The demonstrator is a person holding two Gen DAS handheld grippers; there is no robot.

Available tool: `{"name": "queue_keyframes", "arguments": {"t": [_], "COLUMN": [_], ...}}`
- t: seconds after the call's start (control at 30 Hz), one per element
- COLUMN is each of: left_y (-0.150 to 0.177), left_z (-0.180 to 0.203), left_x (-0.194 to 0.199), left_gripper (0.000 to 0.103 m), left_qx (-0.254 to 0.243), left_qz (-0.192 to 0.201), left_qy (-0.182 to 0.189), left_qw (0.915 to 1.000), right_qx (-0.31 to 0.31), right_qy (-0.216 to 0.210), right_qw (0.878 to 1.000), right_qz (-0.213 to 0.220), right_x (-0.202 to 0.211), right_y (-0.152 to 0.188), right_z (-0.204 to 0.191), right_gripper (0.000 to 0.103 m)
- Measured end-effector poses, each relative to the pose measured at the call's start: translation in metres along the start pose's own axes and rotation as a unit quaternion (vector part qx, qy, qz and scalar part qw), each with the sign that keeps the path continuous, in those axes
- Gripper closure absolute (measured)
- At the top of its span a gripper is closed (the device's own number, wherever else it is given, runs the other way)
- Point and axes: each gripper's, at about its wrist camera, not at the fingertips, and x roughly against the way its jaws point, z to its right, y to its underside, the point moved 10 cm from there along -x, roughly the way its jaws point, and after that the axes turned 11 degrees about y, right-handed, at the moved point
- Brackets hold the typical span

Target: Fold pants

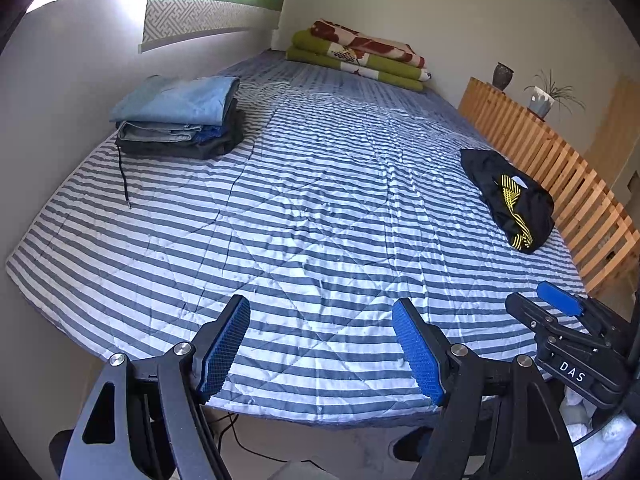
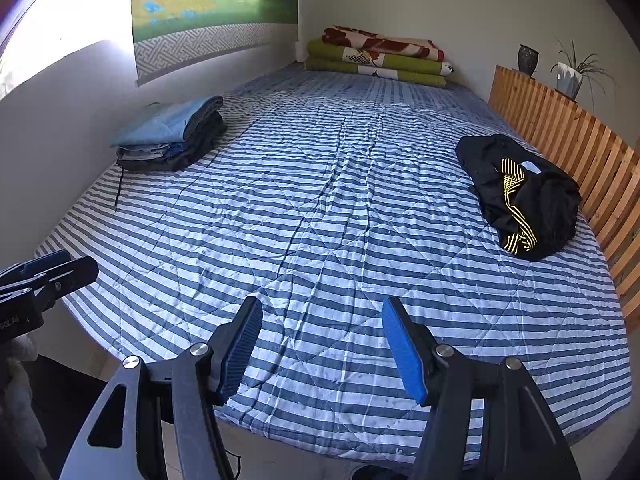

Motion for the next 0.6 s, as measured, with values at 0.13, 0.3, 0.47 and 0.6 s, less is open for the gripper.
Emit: {"name": "queue_keyframes", "arguments": {"t": [0.13,0.3,0.47,0.6], "left_y": [-0.001,-0.010,-0.024,-0.035], "left_z": [-0.001,-0.008,-0.007,-0.004], "left_x": [-0.012,-0.033,-0.068,-0.098], "left_gripper": [0.026,0.026,0.026,0.025], "left_qx": [-0.006,-0.009,-0.018,-0.025], "left_qz": [-0.009,-0.012,-0.017,-0.023], "left_qy": [-0.003,-0.006,0.004,0.014], "left_qw": [0.9999,0.9999,0.9997,0.9993], "right_qx": [-0.001,-0.009,-0.019,-0.023], "right_qy": [0.006,0.015,0.029,0.051], "right_qw": [1.000,1.000,0.999,0.998], "right_qz": [-0.007,-0.014,-0.017,-0.021], "right_x": [-0.008,-0.024,-0.046,-0.070], "right_y": [0.001,-0.003,-0.012,-0.021], "right_z": [0.001,0.004,0.008,0.013], "right_gripper": [0.045,0.045,0.045,0.045]}}
